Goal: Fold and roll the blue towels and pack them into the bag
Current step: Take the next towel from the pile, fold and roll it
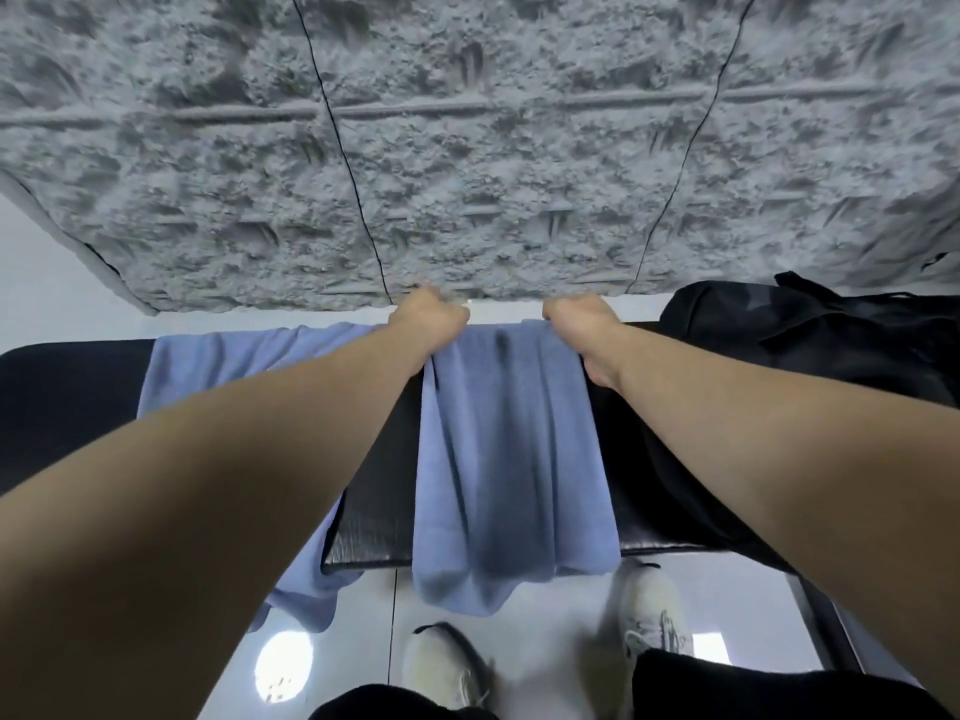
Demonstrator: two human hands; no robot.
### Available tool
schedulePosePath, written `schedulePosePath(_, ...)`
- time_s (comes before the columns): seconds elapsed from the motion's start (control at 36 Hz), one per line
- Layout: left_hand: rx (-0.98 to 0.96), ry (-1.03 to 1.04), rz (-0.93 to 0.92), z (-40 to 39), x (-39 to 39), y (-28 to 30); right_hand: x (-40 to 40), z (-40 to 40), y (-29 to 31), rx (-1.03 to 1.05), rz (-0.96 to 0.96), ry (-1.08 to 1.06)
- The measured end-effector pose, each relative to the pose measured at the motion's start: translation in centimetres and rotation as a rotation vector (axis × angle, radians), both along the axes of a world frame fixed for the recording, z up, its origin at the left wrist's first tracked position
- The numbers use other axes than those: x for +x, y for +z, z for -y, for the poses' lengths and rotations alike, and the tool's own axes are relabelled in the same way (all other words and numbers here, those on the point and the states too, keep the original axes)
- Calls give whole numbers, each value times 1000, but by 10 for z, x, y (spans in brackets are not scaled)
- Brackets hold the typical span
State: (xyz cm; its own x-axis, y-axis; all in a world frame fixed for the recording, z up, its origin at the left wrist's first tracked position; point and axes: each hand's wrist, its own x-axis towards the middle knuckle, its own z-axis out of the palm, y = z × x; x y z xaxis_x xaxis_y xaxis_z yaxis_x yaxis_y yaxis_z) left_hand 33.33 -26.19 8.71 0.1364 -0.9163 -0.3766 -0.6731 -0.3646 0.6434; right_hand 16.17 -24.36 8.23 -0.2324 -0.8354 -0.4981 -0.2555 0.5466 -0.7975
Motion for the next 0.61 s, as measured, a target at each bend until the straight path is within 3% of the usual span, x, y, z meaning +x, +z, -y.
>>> schedulePosePath(0.11, -121, 14, 144, -15, 5, -10, 3, -7, 1, 2, -68, 2)
schedulePosePath(0.17, -168, 32, 128, -25, 6, -8, 2, -16, 3, -22, -100, -21)
schedulePosePath(0.31, -36, 90, -15, -50, 13, -13, -5, -45, -2, 58, -93, -30)
schedulePosePath(0.47, 323, 17, -162, -81, 20, 1, -13, -75, -3, 265, -36, 138)
schedulePosePath(0.61, 236, 104, -288, -79, 20, -1, -14, -68, -8, 100, -83, 131)
